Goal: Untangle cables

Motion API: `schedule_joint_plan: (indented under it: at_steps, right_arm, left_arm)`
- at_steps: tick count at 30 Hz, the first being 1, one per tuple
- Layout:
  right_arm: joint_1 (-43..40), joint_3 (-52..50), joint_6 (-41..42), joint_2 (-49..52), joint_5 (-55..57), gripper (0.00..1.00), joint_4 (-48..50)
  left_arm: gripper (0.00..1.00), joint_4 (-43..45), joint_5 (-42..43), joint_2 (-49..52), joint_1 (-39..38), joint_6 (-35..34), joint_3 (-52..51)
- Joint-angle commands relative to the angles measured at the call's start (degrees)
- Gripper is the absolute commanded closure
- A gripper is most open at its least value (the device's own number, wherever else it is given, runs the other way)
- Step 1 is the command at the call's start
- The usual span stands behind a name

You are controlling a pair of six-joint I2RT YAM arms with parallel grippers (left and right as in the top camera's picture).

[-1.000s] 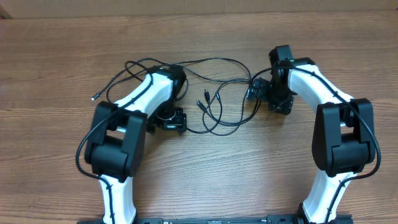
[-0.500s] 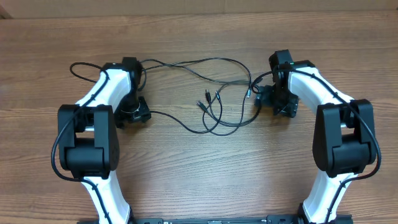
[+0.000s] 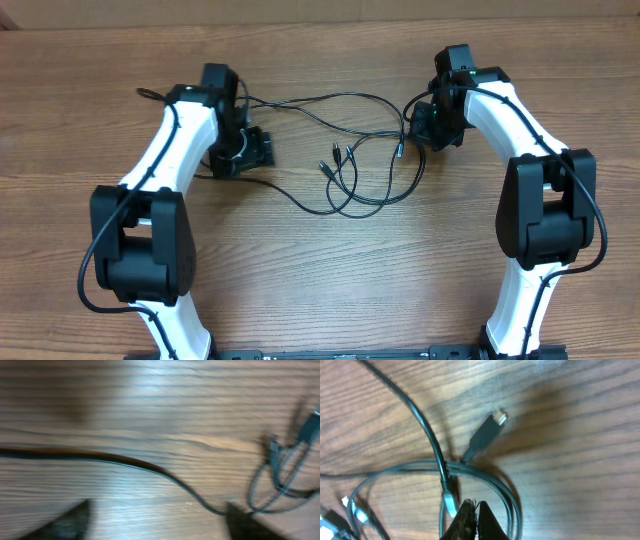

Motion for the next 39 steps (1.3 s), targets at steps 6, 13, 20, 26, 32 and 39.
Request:
schedule_joint_plan:
  at_steps: [6,13,20,26,32,39]
  right_arm:
    - [0.24,-10.27,15.87,1.09,-1.70,0.96,14.78]
    - [3.28,-18.36,20.59,1.09,-20.22,0.96,13.07]
    - [15.74,-23.32,20.65,1.09,-21.64,0.95,15.13]
    - [25.46,-22.32,22.27,1.09,-24.22,0.94,20.22]
    - [27.54,-14.16,12.96,-0.55,-22.86,0.96,11.76]
    - [19.98,-4.35,12.61,-3.48,-5.40,0.96,-2.69]
  left_arm:
    - [0.00,-0.15,-2.12,-0.90,-3.54,1.33,0.55]
    - [0.00,-0.22,-2.14,-0.90,-3.48,1.36,0.55]
    - [0.00,0.09,-2.56,-0.90,-3.48,1.36,0.55]
    - [0.00,-0.66,-5.84,-0.90,-3.48,1.36,0.55]
    - [0.00,-1.92,-8.57,-0.90,-3.34,1.33,0.55]
    - [0.03,-2.36,-5.25,-0.90,-2.99,1.36,0.57]
